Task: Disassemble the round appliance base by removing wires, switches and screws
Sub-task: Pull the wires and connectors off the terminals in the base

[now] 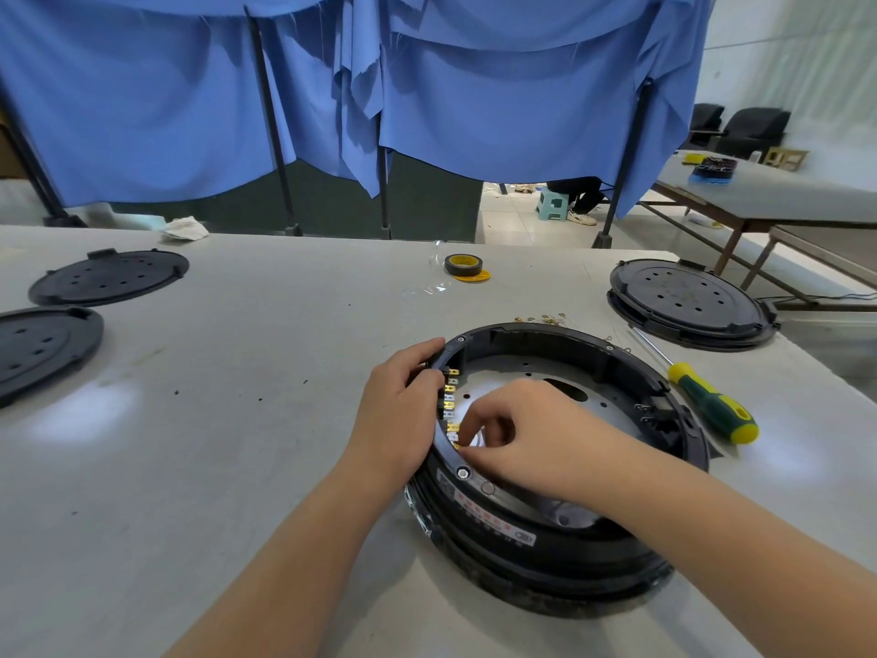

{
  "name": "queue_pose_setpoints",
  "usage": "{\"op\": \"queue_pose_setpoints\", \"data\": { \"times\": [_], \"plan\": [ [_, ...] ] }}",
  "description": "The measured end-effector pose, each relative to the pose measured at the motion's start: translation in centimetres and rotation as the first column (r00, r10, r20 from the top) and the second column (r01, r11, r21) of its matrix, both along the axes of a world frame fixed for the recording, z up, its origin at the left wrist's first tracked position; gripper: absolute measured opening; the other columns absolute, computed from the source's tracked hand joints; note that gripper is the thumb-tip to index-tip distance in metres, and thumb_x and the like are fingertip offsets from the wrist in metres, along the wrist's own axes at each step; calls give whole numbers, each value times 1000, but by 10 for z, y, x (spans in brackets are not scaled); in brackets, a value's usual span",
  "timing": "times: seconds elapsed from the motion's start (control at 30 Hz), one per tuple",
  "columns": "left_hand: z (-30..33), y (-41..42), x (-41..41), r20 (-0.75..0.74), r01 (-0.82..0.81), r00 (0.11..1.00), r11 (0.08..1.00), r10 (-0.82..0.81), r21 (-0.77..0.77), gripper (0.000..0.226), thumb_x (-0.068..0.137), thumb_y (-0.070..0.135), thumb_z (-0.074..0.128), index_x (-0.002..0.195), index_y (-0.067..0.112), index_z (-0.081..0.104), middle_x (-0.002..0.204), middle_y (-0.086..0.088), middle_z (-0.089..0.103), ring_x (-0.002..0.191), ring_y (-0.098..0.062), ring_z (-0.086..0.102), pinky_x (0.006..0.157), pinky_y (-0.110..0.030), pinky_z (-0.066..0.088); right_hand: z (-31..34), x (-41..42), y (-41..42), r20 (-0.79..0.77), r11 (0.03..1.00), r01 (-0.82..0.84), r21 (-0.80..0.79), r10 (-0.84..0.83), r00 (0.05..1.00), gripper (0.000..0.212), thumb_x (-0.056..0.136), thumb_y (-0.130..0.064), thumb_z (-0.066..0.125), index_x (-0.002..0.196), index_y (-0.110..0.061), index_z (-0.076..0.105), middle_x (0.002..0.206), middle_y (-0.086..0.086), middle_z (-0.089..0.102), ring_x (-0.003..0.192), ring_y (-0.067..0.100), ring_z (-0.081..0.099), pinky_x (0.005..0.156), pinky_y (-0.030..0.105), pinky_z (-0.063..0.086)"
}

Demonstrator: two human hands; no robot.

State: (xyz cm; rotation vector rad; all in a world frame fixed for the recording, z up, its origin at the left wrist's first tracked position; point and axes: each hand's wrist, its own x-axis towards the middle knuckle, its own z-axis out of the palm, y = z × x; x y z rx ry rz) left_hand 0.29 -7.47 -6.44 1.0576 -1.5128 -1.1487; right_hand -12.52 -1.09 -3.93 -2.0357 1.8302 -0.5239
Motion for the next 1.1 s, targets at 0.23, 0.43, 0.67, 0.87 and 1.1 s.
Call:
{"op": "queue_pose_setpoints", "data": {
  "times": [0.23,0.43,0.67,0.87,1.1],
  "plan": [
    [0,-1,0,-9,3,1000,1000,-3,-7,41,88,-2,47,122,15,63,116,2,65,103,-8,60,79,-10,45,3,2,2,-68,1000,-6,-30,4,998,12,81,-37,67,78,-26,66,63,-12,53,60,2,49,59,26,40],
    [-1,-1,1,-3,4,1000,1000,-4,-20,42,89,-1,46,124,15,62,113,5,64,95,4,58,71,-2,44,4,3,4,-76,1000,2,-25,-4,997,12,83,-38,66,81,-27,65,70,-11,56,66,4,51,63,28,44],
    [0,-1,0,6,-5,1000,1000,5,-25,42,88,-1,47,123,16,63,111,6,64,97,0,59,75,-8,45,3,3,5,-83,1000,8,-28,-10,997,14,83,-40,64,76,-28,63,59,-13,51,57,1,47,58,24,37],
    [-1,-2,1,5,1,1000,1000,-1,-30,42,89,0,46,124,16,62,112,6,63,97,2,58,73,-5,46,3,3,4,-77,999,13,-45,-17,997,6,84,-35,65,81,-31,67,65,-15,54,65,3,51,61,24,42],
    [-1,-2,0,0,-7,1000,999,7,-34,41,88,-1,47,123,15,63,109,7,64,94,6,57,71,0,43,2,3,4,-63,999,15,-38,-17,998,11,81,-38,67,75,-29,64,58,-13,53,57,1,50,57,23,38]
  ]
}}
